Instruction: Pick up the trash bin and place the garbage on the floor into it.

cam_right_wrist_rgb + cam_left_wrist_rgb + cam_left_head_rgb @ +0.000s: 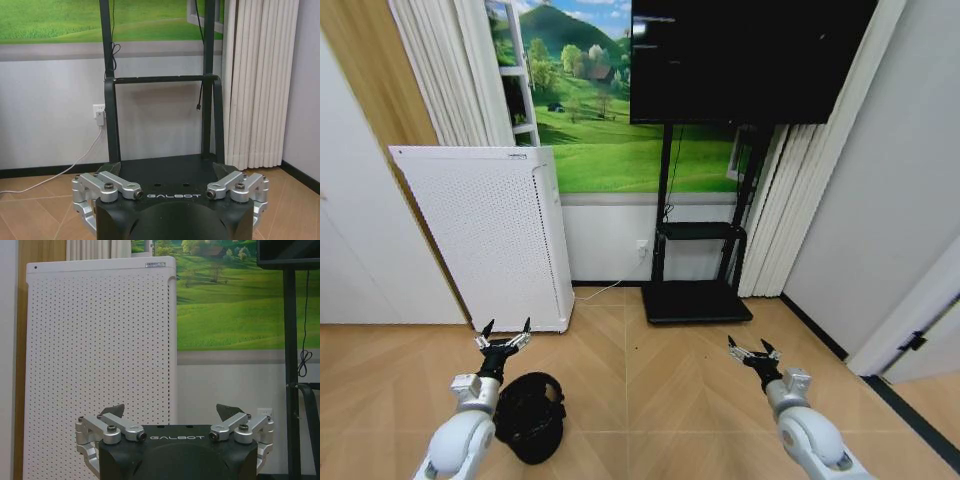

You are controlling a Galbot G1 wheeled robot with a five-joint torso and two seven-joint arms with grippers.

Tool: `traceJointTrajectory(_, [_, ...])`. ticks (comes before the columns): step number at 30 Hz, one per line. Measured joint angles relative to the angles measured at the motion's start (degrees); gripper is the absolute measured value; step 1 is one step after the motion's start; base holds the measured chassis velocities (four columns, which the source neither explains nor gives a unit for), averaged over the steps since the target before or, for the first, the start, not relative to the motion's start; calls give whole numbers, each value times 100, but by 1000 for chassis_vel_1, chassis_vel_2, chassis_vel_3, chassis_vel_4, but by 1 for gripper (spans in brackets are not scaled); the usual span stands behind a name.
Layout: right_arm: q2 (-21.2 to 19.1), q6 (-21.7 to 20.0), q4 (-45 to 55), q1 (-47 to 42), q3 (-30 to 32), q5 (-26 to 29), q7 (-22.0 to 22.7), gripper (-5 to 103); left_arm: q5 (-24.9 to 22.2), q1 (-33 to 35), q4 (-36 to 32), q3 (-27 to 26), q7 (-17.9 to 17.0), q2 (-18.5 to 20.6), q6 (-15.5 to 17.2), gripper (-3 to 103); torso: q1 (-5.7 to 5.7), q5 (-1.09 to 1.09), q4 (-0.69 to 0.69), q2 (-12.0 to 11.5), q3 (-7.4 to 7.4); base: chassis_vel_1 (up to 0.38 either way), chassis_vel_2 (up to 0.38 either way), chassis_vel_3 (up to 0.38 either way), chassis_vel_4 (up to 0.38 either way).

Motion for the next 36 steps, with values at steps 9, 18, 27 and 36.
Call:
traceJointTrajectory(9, [0,0,0,0,0,0,0,100,0,0,0,0,0,0,0,100,71,0,0,203,132,0,0,0,0])
traceJointTrajectory(18, [0,0,0,0,0,0,0,100,0,0,0,0,0,0,0,100,142,0,0,416,274,0,0,0,0])
traceJointTrajectory(27, [0,0,0,0,0,0,0,100,0,0,0,0,0,0,0,100,223,0,0,628,406,0,0,0,0])
traceJointTrajectory(36, [0,0,0,0,0,0,0,100,0,0,0,0,0,0,0,100,293,0,0,831,537,0,0,0,0])
